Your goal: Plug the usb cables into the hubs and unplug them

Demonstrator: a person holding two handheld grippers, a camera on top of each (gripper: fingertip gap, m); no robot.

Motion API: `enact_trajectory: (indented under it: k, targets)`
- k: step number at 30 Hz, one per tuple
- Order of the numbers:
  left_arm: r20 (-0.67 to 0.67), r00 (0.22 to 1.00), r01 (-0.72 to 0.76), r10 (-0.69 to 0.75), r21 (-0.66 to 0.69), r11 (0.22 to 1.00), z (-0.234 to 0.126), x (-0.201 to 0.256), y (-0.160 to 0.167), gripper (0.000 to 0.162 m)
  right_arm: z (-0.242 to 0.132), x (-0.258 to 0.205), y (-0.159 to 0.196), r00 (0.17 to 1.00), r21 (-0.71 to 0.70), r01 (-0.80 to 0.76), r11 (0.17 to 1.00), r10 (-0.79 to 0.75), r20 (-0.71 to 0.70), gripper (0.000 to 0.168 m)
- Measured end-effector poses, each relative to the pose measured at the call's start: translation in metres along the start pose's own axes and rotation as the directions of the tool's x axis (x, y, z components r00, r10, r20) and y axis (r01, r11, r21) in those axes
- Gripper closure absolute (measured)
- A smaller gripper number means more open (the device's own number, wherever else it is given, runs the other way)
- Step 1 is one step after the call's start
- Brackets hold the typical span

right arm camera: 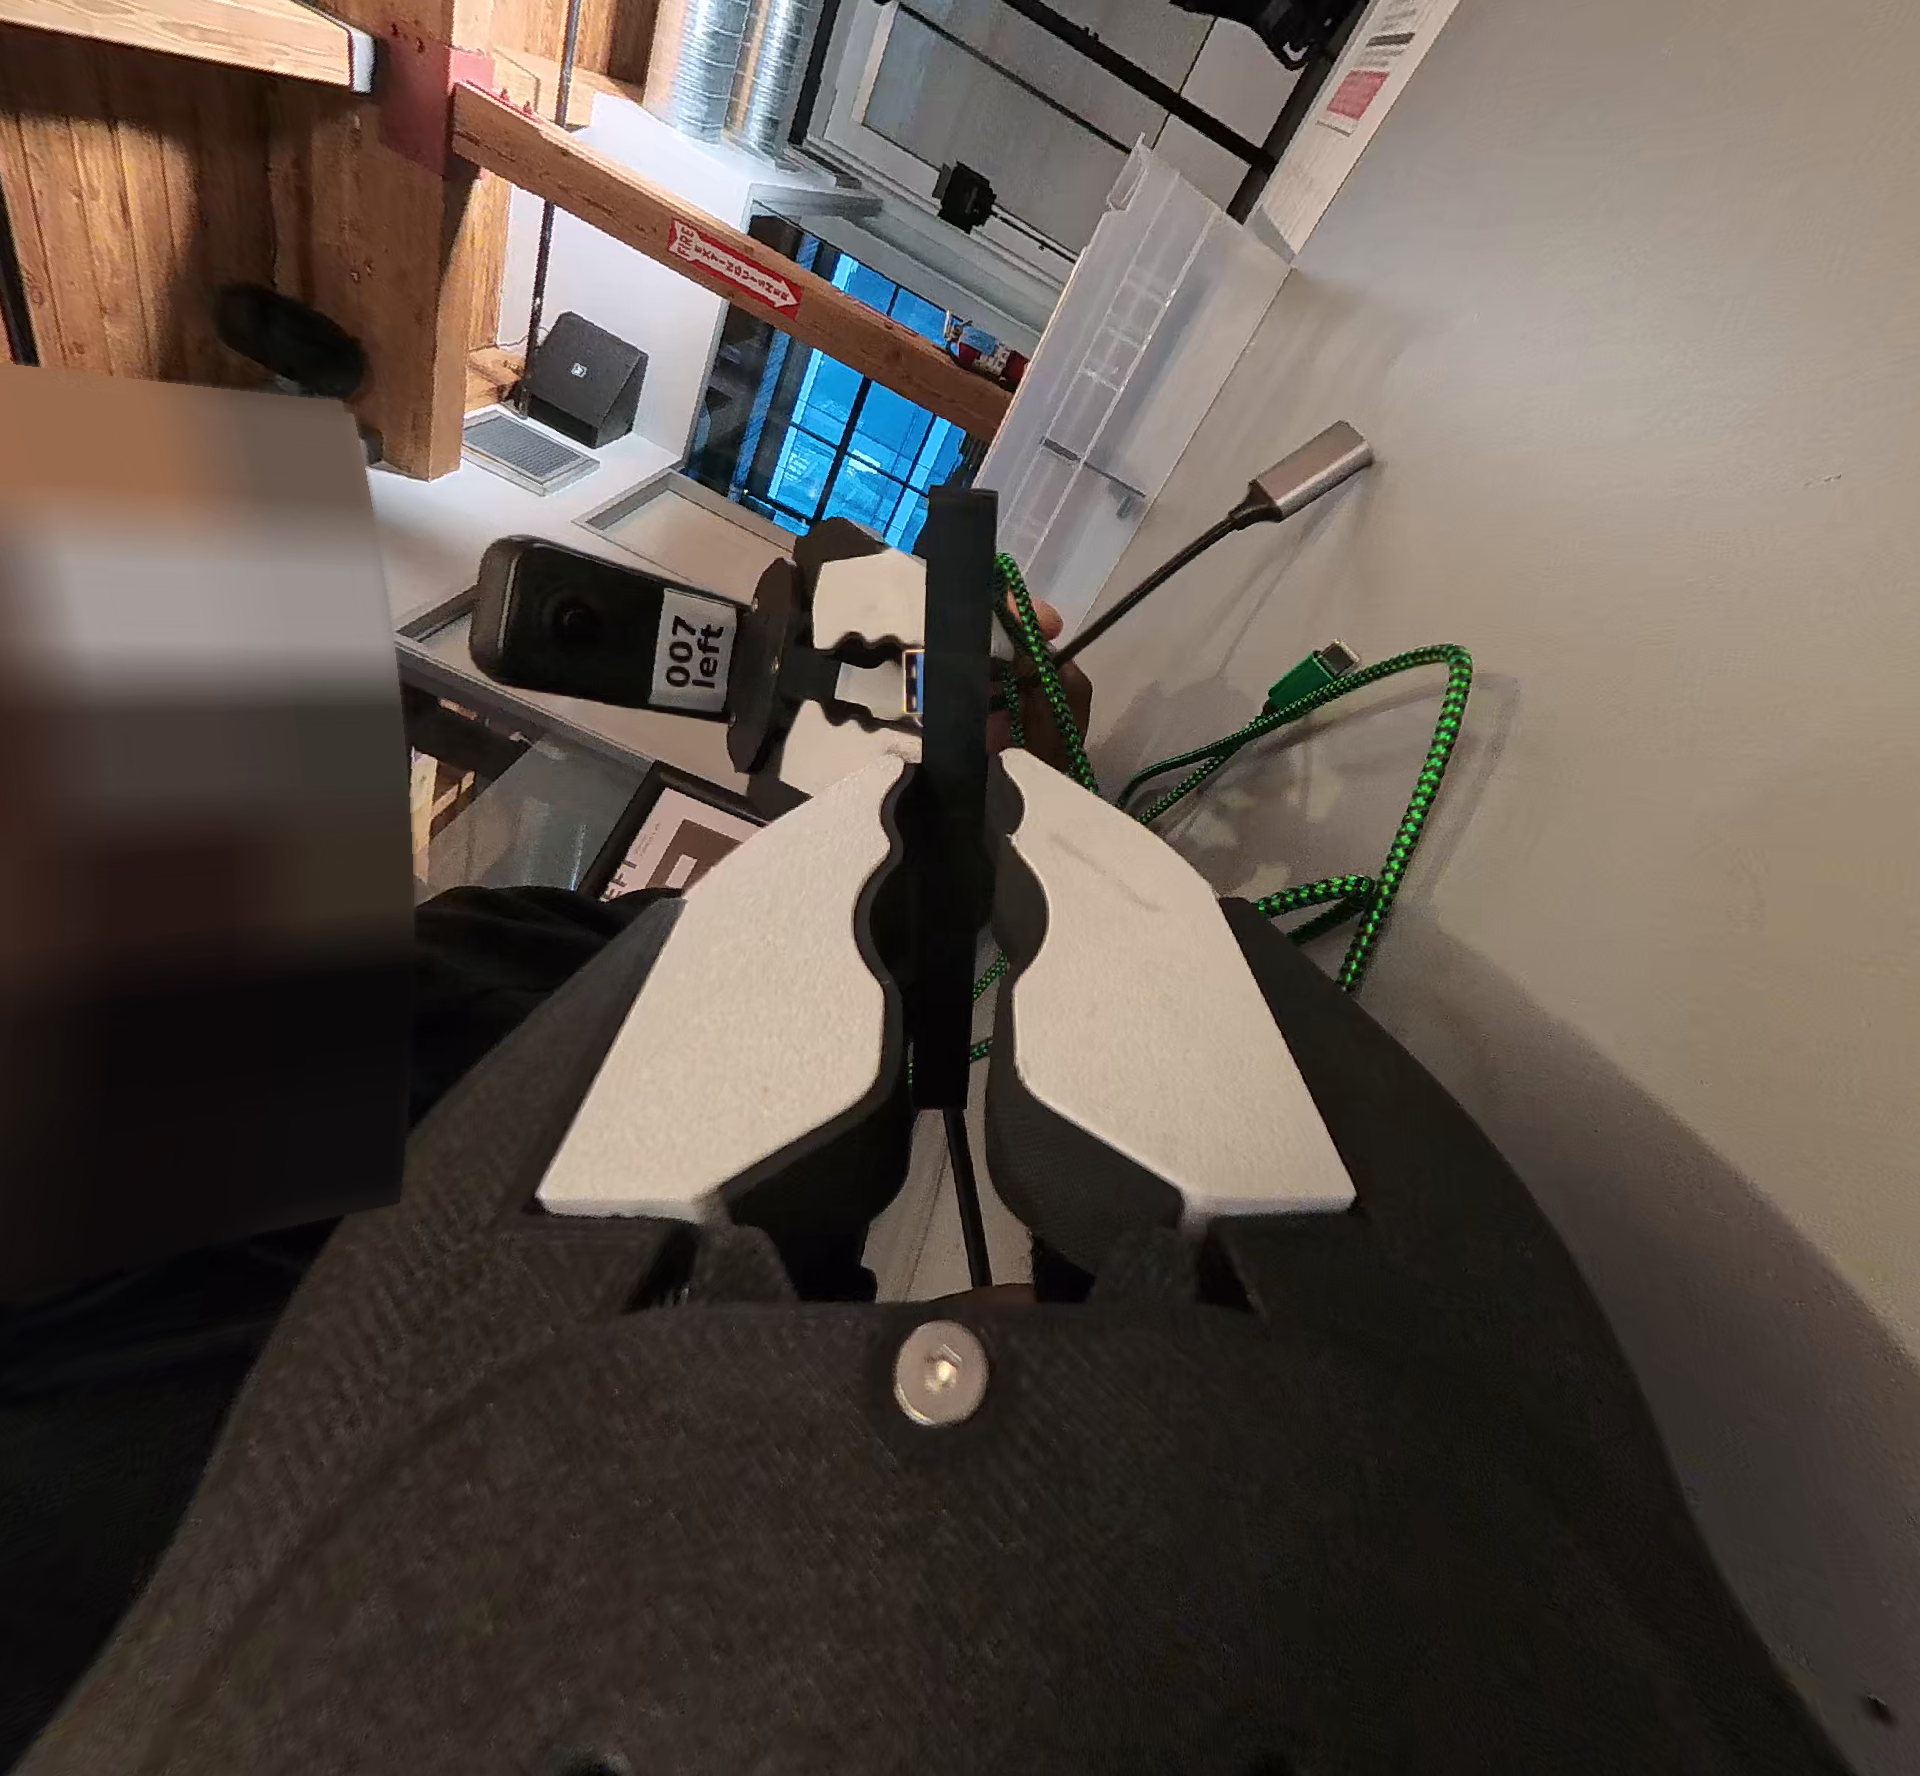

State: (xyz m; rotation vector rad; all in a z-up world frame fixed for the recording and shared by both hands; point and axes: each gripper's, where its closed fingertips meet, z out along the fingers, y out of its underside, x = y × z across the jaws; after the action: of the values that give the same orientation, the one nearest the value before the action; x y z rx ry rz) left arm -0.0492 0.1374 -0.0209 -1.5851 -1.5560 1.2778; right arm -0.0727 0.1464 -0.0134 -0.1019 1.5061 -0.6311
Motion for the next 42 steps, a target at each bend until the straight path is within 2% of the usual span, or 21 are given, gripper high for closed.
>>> enact_trajectory:
  k: [10,17,26,33,42]
  targets:
    - [0.009,1.000,0.019,-0.018,-0.110,0.994,0.002,0.001,0.012,0.145,-0.006,0.005,0.003,0.999,-0.033,0.016,0.999,-0.018,-0.051,0.158]
    - [-0.041,0.999,0.024,-0.031,-0.157,0.987,0.004,0.005,0.021,0.145,-0.003,0.009,0.011,0.995,-0.094,0.034,0.995,-0.043,-0.088,0.158]
    - [-0.121,0.981,-0.171,0.148,-0.200,0.965,-0.001,0.012,0.030,0.145,0.000,0.015,0.031,0.981,-0.267,0.076,0.961,-0.121,-0.153,0.158]
    - [-0.167,0.924,-0.371,0.344,-0.171,0.913,-0.011,0.020,0.029,0.145,0.004,0.013,0.050,0.970,-0.407,0.124,0.905,-0.196,-0.140,0.159]
    - [-0.161,0.906,-0.415,0.392,-0.152,0.897,-0.015,0.025,0.023,0.145,0.008,0.008,0.040,0.962,-0.322,0.204,0.924,-0.251,-0.111,0.158]
